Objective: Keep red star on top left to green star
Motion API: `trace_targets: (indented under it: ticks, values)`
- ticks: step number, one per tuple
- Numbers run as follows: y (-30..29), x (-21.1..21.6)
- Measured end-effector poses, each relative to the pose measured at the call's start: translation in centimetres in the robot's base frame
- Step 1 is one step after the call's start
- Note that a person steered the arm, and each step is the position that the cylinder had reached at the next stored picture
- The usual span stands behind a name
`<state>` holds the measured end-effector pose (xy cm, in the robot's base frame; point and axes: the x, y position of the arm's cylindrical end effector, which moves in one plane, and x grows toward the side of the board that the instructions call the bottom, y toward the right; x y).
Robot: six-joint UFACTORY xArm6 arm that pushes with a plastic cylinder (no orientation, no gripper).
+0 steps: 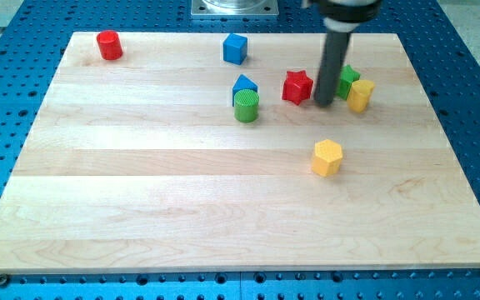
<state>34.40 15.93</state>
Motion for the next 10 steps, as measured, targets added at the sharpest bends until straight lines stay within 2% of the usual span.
trace_targets:
  ticks: [1,2,3,4,5,6,7,9,10]
  values:
    - [0.9,-0.7]
    - [-0.8,3.3]
    - [-5.7,2.7]
    - [-5.4,-1.4]
    - [-3.3,-3.5]
    - [-7.7,2.1]
    - [-13.2,-0.1]
    - [-2.3,-4.1]
    - [-7.6,-3.4]
